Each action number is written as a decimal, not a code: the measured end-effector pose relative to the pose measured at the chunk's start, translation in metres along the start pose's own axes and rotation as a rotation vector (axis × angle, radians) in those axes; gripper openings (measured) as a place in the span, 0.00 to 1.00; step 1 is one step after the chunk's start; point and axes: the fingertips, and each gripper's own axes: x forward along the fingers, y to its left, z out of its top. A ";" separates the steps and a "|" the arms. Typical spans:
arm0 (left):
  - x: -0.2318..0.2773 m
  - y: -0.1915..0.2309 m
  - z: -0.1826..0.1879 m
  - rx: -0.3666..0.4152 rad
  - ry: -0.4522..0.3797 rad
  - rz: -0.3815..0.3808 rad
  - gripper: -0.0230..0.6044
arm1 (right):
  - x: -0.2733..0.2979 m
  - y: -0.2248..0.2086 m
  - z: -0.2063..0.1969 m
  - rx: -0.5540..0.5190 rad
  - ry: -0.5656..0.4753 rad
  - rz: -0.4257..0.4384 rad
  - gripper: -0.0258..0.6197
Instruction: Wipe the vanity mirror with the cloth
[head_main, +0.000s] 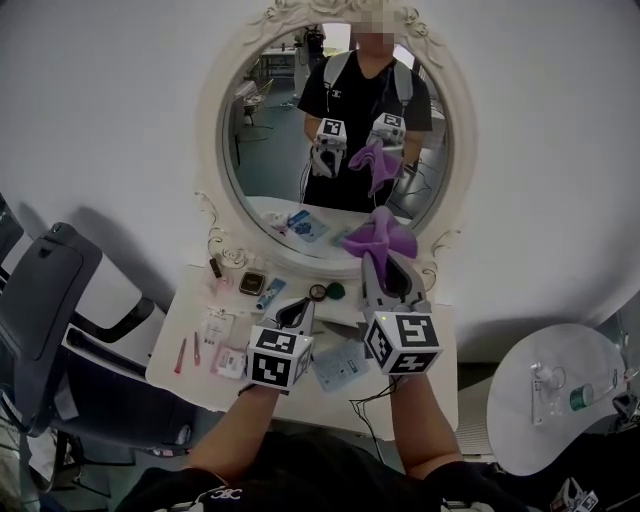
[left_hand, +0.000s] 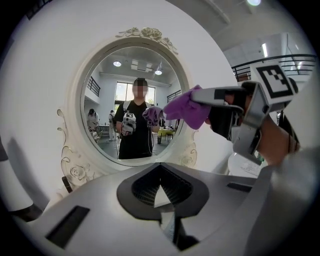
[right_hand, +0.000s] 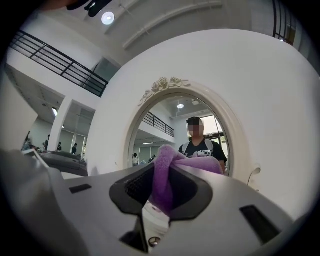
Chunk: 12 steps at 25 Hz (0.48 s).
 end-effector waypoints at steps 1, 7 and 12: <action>0.002 0.004 0.001 0.000 0.004 0.003 0.05 | 0.007 -0.006 0.008 0.014 -0.016 -0.012 0.16; 0.011 0.016 0.020 0.016 -0.017 -0.006 0.05 | 0.037 -0.048 0.089 0.044 -0.167 -0.110 0.16; 0.017 0.018 0.022 0.027 -0.012 -0.031 0.05 | 0.057 -0.077 0.151 0.075 -0.276 -0.167 0.16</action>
